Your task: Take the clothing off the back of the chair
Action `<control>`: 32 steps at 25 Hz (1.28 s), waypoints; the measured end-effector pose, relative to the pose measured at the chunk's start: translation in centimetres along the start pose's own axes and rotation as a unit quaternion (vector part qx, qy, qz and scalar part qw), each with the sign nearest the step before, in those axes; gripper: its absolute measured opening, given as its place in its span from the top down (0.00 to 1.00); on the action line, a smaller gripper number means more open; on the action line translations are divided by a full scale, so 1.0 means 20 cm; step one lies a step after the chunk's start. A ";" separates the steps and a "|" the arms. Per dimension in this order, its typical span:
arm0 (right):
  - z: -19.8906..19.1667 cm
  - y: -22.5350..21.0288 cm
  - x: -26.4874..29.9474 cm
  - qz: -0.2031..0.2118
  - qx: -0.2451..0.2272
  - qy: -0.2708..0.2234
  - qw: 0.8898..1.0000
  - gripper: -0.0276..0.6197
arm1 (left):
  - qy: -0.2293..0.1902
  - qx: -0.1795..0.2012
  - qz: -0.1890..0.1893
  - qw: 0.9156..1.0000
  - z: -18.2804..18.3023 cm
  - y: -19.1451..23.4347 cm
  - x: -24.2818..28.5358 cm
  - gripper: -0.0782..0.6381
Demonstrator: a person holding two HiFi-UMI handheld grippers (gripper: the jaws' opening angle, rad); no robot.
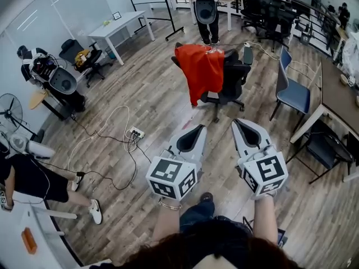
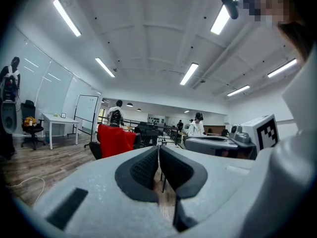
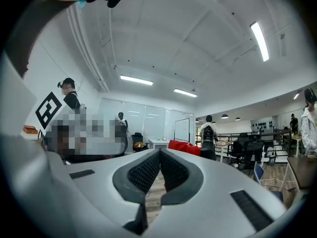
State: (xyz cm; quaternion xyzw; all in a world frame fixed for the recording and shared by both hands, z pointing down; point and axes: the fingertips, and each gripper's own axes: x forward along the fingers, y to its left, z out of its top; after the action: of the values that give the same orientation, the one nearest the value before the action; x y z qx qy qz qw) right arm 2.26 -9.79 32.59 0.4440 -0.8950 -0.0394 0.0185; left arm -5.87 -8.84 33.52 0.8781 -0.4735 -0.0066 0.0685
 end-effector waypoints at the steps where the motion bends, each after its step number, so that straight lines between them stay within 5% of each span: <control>1: 0.00 -0.01 0.03 -0.002 0.004 -0.002 1.000 0.96 | 0.000 0.000 -0.001 1.000 0.00 0.03 0.02 0.86; 20: -0.02 -0.20 0.55 -0.044 0.018 -0.004 0.999 0.94 | -0.005 -0.006 -0.027 1.000 0.07 0.52 0.36 0.85; 32: -0.09 -0.41 0.87 -0.031 0.017 0.015 0.999 0.81 | -0.011 -0.042 -0.018 0.999 0.11 0.81 0.65 0.72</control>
State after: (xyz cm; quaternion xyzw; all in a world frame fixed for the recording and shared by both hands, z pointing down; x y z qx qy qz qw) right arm -1.73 -28.69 33.66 0.4723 -0.8810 -0.0182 0.0229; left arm -12.35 -28.74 34.14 0.8828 -0.4576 -0.0372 0.0997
